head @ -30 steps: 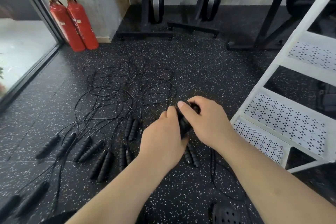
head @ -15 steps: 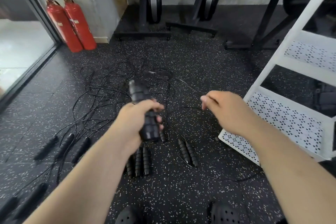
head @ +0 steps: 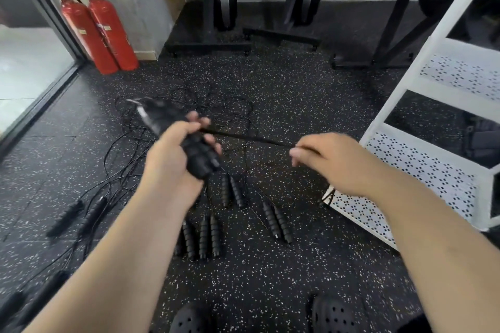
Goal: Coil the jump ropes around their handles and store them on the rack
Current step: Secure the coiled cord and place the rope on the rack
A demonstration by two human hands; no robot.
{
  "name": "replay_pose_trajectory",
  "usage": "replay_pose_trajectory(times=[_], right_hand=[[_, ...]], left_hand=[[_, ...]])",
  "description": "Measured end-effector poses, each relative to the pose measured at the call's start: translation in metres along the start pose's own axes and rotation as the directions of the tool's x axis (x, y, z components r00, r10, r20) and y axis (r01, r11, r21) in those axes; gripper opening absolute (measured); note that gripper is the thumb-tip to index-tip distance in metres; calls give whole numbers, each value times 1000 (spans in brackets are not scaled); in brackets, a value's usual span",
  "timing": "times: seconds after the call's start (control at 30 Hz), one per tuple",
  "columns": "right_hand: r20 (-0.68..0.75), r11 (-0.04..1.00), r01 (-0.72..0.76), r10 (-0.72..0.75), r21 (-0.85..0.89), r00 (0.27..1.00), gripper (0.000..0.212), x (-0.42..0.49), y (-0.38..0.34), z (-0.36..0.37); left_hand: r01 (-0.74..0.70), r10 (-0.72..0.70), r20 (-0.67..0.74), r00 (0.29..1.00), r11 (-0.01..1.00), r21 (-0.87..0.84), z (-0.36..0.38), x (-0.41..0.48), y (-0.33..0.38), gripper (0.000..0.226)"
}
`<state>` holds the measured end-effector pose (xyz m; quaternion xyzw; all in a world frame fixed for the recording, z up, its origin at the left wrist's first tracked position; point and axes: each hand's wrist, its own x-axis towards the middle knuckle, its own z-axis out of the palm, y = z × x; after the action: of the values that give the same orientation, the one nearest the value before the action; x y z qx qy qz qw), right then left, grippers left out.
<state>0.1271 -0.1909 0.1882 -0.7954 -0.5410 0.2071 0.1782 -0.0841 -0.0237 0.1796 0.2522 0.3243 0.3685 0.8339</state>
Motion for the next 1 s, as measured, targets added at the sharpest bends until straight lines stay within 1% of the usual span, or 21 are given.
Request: replay_pose_trajectory(times=[0.07,0.1,0.17,0.2,0.3,0.37,0.43,0.5,0.57,0.63,0.7,0.73,0.8,0.9,0.93,1.0], right_hand=[[-134,999,20,-15,39,991,31,0,7,-10],[-202,996,42,-25,79,979,32,0,7,-11],[-298,983,93,-43,156,954,32,1,-2,-7],[-313,979,108,-50,172,949,31,1,-7,-3],[-274,985,120,-81,128,958,25,5,-19,20],[-213,985,116,-88,126,973,17,9,-21,36],[-162,986,111,-90,122,983,15,10,-23,44],[-131,988,134,-124,74,984,15,9,-23,42],[-87,991,123,-118,60,989,21,8,-19,31],[-60,995,77,-73,69,996,26,7,-11,16],[-91,995,56,-49,80,995,27,6,-2,2],[-130,994,63,-51,91,990,28,6,1,-2],[-220,988,87,-57,128,974,29,7,2,-2],[-324,978,123,-62,171,944,27,9,-7,9],[-336,977,139,-77,165,939,25,9,-11,13],[-344,974,178,-121,139,931,20,11,-17,22]], left_hand=[[-52,51,-22,998,998,-48,-6,3,14,20],[-37,37,-2,999,998,-43,-6,1,14,21],[49,-49,85,995,999,5,-1,-9,5,29],[103,-108,142,984,994,41,3,-14,-3,35],[217,-261,330,907,962,167,14,-30,-32,52],[227,-301,373,877,946,230,19,-35,-48,54],[227,-309,361,880,941,252,21,-35,-56,52],[230,-298,342,891,947,225,20,-31,-53,53],[185,-230,320,919,969,165,17,-23,-40,55],[118,-129,252,959,991,58,11,-13,-22,54],[52,-46,170,984,998,-27,2,-3,-2,46],[29,-23,148,989,999,-39,-2,0,5,42],[31,-26,152,988,999,-31,-6,0,9,39],[127,-129,264,956,992,26,-1,-12,-7,49],[152,-169,319,933,985,76,4,-19,-15,52],[159,-227,401,888,968,195,12,-31,-31,54]])
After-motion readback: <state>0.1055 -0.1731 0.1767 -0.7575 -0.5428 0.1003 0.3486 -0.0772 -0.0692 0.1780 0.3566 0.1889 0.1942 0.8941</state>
